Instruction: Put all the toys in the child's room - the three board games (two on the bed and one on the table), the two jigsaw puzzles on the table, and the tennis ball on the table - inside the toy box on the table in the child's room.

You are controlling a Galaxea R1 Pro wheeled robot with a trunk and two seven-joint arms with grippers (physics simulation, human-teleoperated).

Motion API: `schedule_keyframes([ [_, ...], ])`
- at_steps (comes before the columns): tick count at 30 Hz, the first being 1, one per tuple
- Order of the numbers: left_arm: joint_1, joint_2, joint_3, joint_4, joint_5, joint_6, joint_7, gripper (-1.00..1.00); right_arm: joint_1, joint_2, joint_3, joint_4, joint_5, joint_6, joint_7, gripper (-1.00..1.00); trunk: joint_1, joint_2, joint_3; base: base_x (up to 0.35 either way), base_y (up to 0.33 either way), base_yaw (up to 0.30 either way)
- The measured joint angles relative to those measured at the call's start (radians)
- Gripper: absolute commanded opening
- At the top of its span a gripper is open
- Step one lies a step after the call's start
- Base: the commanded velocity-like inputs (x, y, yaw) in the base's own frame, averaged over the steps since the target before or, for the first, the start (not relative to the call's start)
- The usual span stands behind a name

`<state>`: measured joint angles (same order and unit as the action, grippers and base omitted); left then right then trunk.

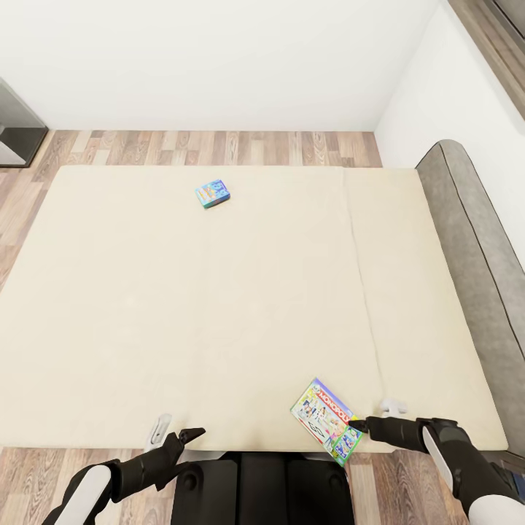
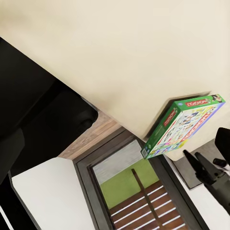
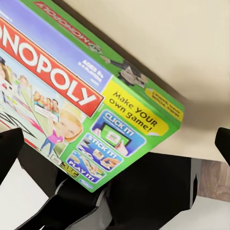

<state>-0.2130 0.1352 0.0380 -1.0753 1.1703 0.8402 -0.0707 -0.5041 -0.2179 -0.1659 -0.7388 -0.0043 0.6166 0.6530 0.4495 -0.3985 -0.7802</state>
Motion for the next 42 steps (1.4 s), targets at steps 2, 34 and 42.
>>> schedule_keyframes([
  [2, 0.0, 0.0, 0.0, 0.0, 0.0, 0.0, 0.0, 1.0, 0.0, 0.001, 0.0, 0.009, 0.0, 0.0, 0.0, 1.0, 0.0, 0.0, 0.0, 0.0, 0.0, 0.0],
  [34, 0.0, 0.0, 0.001, 0.0, 0.0, 0.0, 0.0, 1.0, -0.001, 0.003, 0.0, 0.061, -0.001, -0.002, 0.0, 1.0, 0.0, 0.0, 0.0, 0.0, 0.0, 0.0],
  [42, 0.0, 0.0, 0.001, 0.0, 0.0, 0.0, 0.0, 1.0, -0.002, 0.003, 0.0, 0.061, -0.001, -0.002, 0.0, 1.0, 0.0, 0.0, 0.0, 0.0, 0.0, 0.0],
])
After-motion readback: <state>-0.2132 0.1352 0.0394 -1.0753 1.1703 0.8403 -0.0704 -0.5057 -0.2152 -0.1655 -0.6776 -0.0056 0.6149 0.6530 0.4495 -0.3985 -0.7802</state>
